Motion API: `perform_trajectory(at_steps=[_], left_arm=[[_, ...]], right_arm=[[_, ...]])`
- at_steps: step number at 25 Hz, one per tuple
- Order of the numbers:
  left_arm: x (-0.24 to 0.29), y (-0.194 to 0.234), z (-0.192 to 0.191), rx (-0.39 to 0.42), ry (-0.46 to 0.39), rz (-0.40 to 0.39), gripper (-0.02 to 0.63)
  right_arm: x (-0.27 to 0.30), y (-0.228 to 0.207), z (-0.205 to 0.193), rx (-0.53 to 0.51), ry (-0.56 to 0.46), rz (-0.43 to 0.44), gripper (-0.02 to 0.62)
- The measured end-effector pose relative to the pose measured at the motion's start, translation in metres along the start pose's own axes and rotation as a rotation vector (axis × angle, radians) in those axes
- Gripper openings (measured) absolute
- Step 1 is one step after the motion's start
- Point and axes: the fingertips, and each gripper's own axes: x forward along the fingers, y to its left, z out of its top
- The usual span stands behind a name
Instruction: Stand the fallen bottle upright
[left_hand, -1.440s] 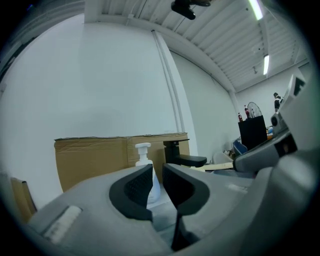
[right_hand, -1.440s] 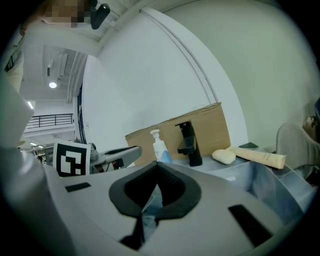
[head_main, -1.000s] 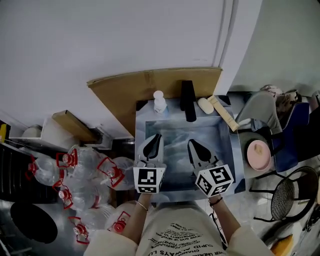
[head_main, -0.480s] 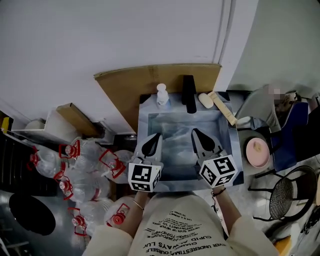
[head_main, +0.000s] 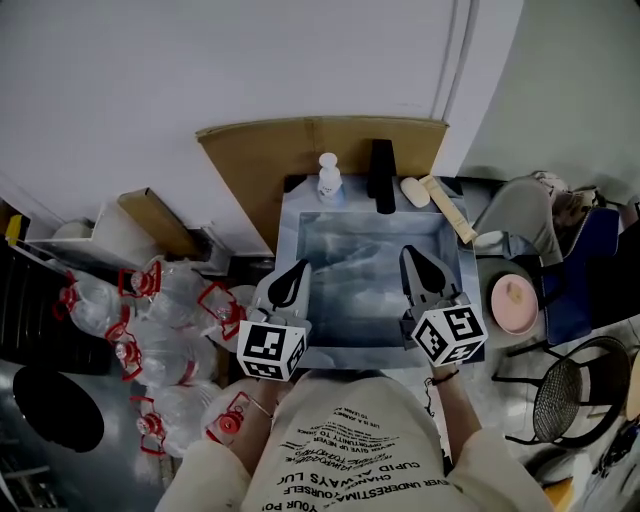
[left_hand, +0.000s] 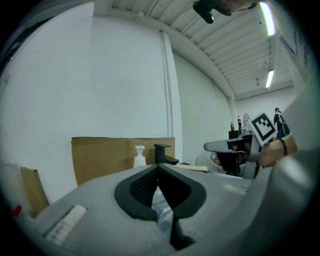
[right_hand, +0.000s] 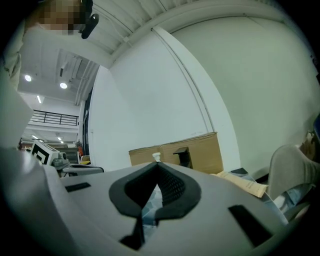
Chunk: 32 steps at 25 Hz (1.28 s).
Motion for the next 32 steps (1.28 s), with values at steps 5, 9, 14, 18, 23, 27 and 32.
perform_trajectory(at_steps=[5,9,14,18,23,27,32], left_arm=[[-0.01,0.005,0.0,-0.005,-0.012,0.036,0.025],[-0.012,0.005,0.0,0.001,-0.015,0.054,0.025],[-0.016,0.004,-0.002,0.007,-0.013,0.066,0.025],[-0.018,0.005,-0.005,0.001,-0.004,0.082,0.025],[-0.019,0.007,-0.01,-0.002,0.006,0.107,0.025],[-0.019,0.008,-0.014,-0.008,0.013,0.128,0.025],[-0.016,0.008,-0.015,-0.012,0.017,0.141,0.025]], right_arm=[[-0.007,-0.002,-0.003,0.005,0.001,0.0,0.005],[-0.011,-0.003,-0.005,-0.005,0.003,-0.005,0.005],[-0.014,-0.001,-0.005,-0.007,-0.007,0.003,0.004],[-0.015,-0.001,-0.005,-0.005,-0.008,0.007,0.003],[-0.017,-0.003,-0.006,-0.008,-0.007,0.006,0.003],[-0.017,-0.007,-0.008,-0.007,0.001,0.001,0.004],[-0.016,-0.013,-0.008,-0.004,0.004,-0.001,0.003]])
